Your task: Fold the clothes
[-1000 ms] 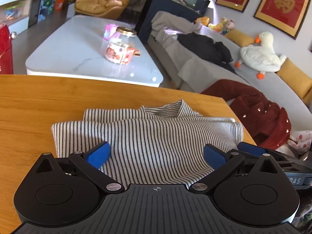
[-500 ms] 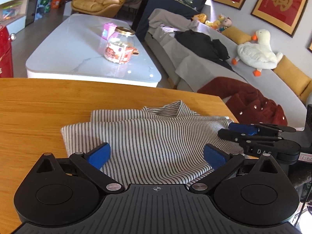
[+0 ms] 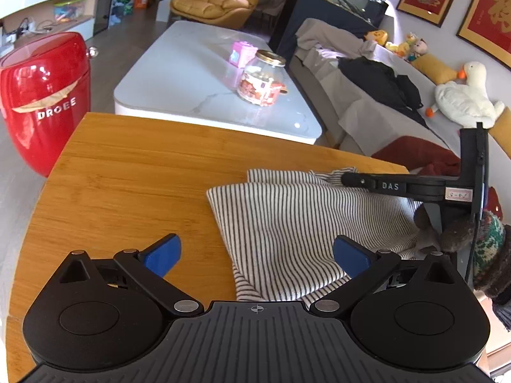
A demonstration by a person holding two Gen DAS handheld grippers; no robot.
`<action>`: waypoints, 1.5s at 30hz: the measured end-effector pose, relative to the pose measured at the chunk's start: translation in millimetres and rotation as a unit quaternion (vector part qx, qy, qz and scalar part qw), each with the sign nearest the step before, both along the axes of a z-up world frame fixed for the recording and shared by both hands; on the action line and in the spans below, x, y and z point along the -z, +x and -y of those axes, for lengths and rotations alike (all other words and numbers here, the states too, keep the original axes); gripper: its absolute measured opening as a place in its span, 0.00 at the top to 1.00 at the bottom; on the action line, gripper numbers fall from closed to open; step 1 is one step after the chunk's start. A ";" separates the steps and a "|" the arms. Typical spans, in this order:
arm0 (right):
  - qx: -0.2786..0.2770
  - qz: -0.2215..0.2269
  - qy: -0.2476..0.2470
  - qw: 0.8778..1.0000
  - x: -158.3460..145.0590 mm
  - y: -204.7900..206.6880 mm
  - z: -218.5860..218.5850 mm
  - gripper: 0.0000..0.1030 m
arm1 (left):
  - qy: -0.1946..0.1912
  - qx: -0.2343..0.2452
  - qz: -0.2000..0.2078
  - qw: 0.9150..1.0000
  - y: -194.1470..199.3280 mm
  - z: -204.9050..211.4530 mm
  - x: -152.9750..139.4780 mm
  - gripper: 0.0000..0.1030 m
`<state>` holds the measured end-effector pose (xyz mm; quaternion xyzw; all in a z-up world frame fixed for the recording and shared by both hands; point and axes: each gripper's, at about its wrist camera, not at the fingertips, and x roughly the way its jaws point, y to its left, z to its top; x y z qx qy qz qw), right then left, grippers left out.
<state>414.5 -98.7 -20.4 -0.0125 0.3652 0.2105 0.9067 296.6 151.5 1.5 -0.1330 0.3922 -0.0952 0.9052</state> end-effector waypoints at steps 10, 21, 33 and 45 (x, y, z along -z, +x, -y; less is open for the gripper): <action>-0.060 0.015 0.066 0.996 -61.3 -149.9 44.0 0.95 | -0.066 -0.002 0.029 0.997 -8.7 -10.1 -26.5 0.00; -0.087 -0.009 0.003 0.996 -29.5 -231.0 51.4 0.98 | -0.007 0.061 0.023 0.998 -28.1 34.2 -25.7 0.00; -0.007 0.055 0.044 0.997 -68.2 -104.4 55.0 0.41 | 0.007 0.059 -0.011 0.998 -20.9 31.0 2.4 0.00; -0.048 -0.027 -0.020 0.998 19.7 22.6 -4.9 0.44 | -0.040 0.036 -0.025 0.998 -23.7 -20.6 -3.2 0.00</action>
